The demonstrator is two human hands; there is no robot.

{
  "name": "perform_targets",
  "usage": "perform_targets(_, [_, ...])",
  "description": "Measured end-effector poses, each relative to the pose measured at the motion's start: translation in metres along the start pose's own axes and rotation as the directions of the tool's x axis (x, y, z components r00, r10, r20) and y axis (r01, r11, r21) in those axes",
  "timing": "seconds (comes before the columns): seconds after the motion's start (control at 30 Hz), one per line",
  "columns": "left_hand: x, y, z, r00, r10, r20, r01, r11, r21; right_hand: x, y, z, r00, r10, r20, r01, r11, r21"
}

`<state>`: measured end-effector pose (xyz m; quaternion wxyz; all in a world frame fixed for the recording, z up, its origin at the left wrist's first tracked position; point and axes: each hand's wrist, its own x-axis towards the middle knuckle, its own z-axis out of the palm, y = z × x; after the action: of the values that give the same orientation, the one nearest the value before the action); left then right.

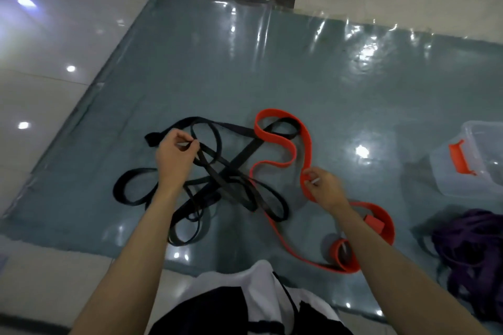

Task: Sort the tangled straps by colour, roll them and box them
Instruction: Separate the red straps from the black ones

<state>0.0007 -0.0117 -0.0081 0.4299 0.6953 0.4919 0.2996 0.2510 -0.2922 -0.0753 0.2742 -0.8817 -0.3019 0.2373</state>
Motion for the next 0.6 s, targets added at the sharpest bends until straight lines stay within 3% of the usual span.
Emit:
perform_targets(0.17, [0.009,-0.028,-0.023,0.982,-0.087,-0.17,0.104,0.99,0.095,0.013,-0.019,0.007,0.984,-0.111,0.136,0.116,0.993,-0.023])
perform_targets(0.33, [0.004,-0.051,-0.015,0.977,-0.214,0.01,0.202,0.938,0.281,0.041,-0.038,0.017,0.941,-0.105,0.321,0.181,0.96,-0.215])
perform_targets(0.43, [-0.003,-0.051,-0.002,0.973,-0.212,0.086,0.163,0.907,0.389,0.053,-0.041,0.022,0.927,-0.043,0.373,0.164,0.94,-0.3])
perform_targets(0.6, [-0.014,-0.032,0.031,0.981,-0.179,0.068,0.112,0.824,0.555,0.053,-0.037,0.036,0.992,-0.002,0.125,0.024,0.985,-0.17])
